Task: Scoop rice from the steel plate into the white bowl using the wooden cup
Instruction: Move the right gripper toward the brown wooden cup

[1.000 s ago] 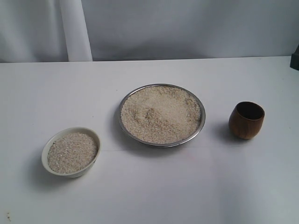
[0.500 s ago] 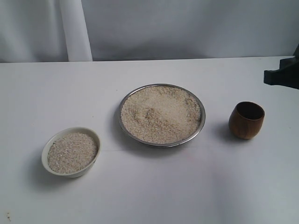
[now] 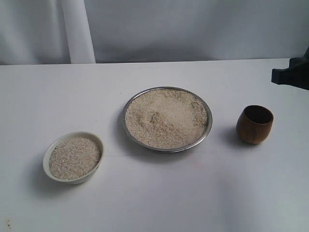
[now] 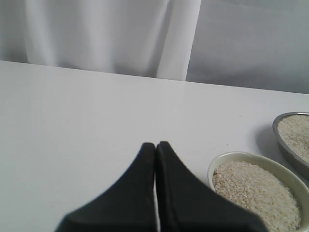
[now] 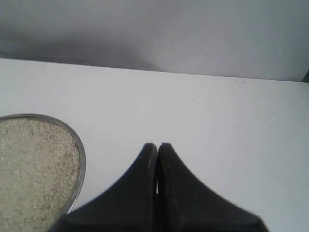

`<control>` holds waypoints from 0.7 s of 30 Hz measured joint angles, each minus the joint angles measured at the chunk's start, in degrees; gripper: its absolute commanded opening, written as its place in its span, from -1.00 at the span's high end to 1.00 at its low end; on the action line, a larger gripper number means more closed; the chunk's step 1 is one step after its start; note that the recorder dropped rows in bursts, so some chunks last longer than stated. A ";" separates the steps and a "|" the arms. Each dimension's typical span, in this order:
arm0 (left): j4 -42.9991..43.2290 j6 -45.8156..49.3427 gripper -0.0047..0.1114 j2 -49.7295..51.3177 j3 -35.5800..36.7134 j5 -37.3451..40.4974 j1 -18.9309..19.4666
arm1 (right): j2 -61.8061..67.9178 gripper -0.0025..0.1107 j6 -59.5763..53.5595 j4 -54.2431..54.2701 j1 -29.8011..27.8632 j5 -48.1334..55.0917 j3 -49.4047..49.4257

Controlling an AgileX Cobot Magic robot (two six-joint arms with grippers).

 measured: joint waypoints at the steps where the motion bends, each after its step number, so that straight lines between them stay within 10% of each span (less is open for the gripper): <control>1: 0.00 0.00 0.92 0.00 0.00 0.00 0.00 | 0.00 0.92 4.18 -3.42 0.00 -0.93 0.54; 11: 0.00 0.00 0.92 0.00 0.00 0.00 0.00 | 1.34 -0.14 14.22 -11.45 0.15 -21.04 11.00; 21: 0.00 0.00 0.92 0.00 0.00 0.00 0.00 | 8.53 -0.23 14.88 -11.10 0.30 -37.54 19.09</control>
